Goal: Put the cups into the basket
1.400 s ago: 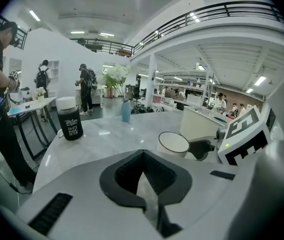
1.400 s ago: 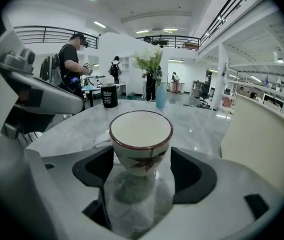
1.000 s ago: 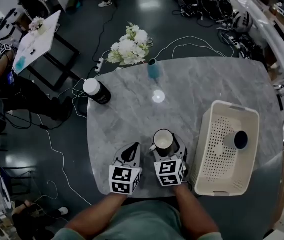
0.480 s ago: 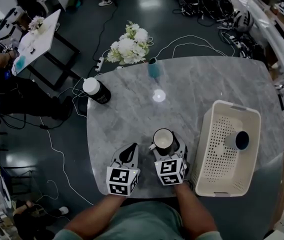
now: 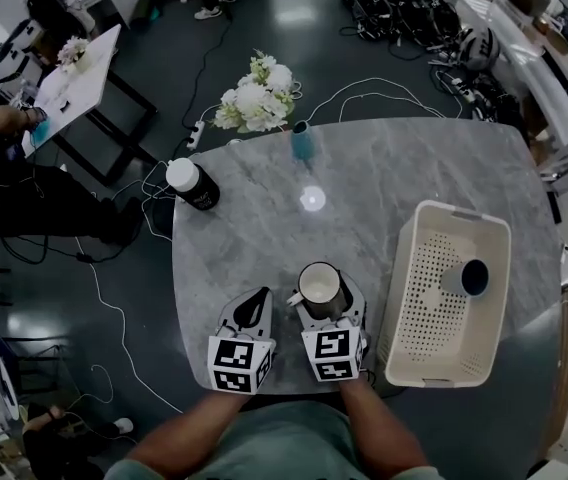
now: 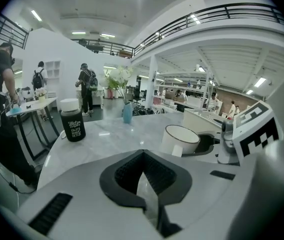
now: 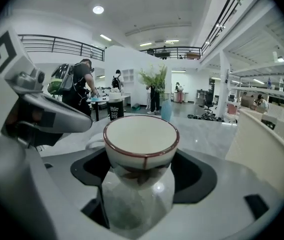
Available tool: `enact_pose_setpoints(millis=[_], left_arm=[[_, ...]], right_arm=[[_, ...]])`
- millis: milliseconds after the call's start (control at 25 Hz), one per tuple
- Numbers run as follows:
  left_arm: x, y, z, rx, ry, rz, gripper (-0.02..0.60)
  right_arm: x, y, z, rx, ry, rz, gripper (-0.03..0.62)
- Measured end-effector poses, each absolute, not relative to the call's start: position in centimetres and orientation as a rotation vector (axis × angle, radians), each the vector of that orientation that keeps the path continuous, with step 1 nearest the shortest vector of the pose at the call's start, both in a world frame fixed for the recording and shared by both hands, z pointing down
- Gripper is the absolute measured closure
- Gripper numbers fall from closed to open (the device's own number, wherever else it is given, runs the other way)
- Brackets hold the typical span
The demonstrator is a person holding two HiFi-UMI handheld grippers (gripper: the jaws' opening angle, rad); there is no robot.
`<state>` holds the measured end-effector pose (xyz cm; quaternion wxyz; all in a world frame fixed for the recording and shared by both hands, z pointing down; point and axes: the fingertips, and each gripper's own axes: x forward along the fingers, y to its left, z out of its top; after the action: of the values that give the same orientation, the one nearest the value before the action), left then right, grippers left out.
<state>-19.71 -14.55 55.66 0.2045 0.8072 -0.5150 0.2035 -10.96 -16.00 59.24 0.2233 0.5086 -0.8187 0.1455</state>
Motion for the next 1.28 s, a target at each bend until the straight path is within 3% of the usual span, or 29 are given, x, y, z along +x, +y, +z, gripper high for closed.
enact_pose_setpoints(millis=[360, 800, 1280], left_arm=[[-18.1, -13.2, 51.7, 2.299, -1.437, 0.524, 0.574], [-10.2, -11.7, 46.5, 2.432, -1.327, 0.412, 0.574], [-1.4, -11.1, 45.7, 2.466, -1.278, 0.373, 0.574]], right_arm=[[-9.0, -13.2, 52.1, 1.548, -2.298, 0.460, 0.226], [-1.6, -9.7, 45.0, 1.670, -2.275, 0.391, 0.226], [7.7, -7.0, 45.5, 1.500, -2.279, 0.274, 0.226]])
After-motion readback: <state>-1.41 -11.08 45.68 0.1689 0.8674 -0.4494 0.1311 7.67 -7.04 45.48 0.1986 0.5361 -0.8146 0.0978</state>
